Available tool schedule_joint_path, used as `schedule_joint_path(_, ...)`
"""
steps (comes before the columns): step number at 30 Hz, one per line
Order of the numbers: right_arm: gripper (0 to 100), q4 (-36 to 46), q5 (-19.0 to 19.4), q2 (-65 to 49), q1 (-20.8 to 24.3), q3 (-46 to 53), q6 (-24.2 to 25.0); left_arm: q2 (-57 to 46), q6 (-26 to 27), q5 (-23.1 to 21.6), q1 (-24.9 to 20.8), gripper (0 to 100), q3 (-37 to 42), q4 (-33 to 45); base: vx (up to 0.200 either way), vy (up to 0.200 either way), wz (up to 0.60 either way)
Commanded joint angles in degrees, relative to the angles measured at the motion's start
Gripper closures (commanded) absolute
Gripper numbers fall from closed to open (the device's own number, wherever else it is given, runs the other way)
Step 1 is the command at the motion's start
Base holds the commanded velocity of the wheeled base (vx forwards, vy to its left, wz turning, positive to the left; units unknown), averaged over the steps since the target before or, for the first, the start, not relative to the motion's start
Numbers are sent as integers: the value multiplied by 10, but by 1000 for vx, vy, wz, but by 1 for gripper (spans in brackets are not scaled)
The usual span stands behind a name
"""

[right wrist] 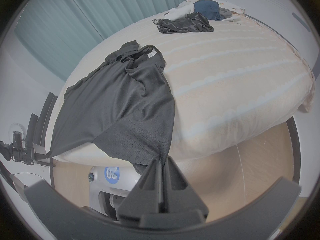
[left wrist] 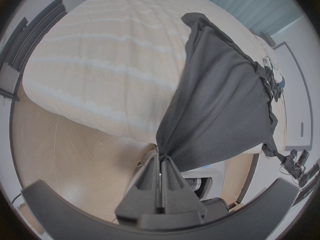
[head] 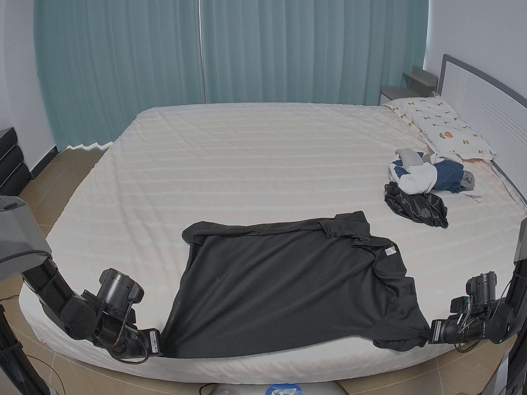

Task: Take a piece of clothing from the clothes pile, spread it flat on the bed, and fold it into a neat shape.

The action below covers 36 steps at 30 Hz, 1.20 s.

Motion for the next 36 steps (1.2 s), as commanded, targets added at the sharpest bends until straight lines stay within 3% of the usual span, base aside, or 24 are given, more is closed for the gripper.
schedule_joint_path(1,100,2,-1,0,-8,10,-4,-4,1,0,-9,100,-2,3,0,0,0)
schedule_joint_path(11,100,-7,-11,81,-9,-3,-9,27,-2,3,-30,100,-3,4,0,0,0)
schedule_joint_path(12,100,-9,-12,87,-10,-12,-7,27,-4,3,-30,0,-4,2,0,0,0)
schedule_joint_path(13,0,-9,-12,87,-10,-12,-7,27,-4,3,-30,0,-4,2,0,0,0)
schedule_joint_path(19,0,-34,2,47,-35,-48,4,18,-9,3,-17,0,-18,2,0,0,0)
schedule_joint_path(24,0,-35,29,-15,-61,-86,75,-19,-22,-10,34,0,-44,-6,0,0,0)
schedule_joint_path(30,0,-40,44,-30,-54,-128,198,-39,-62,-67,55,0,-57,-41,0,0,0)
schedule_joint_path(32,0,-40,67,-25,-37,-136,279,-33,-87,-68,54,0,-63,-51,0,0,0)
schedule_joint_path(36,0,-61,114,-13,-37,-143,372,-15,-91,-74,54,0,-66,-54,0,0,0)
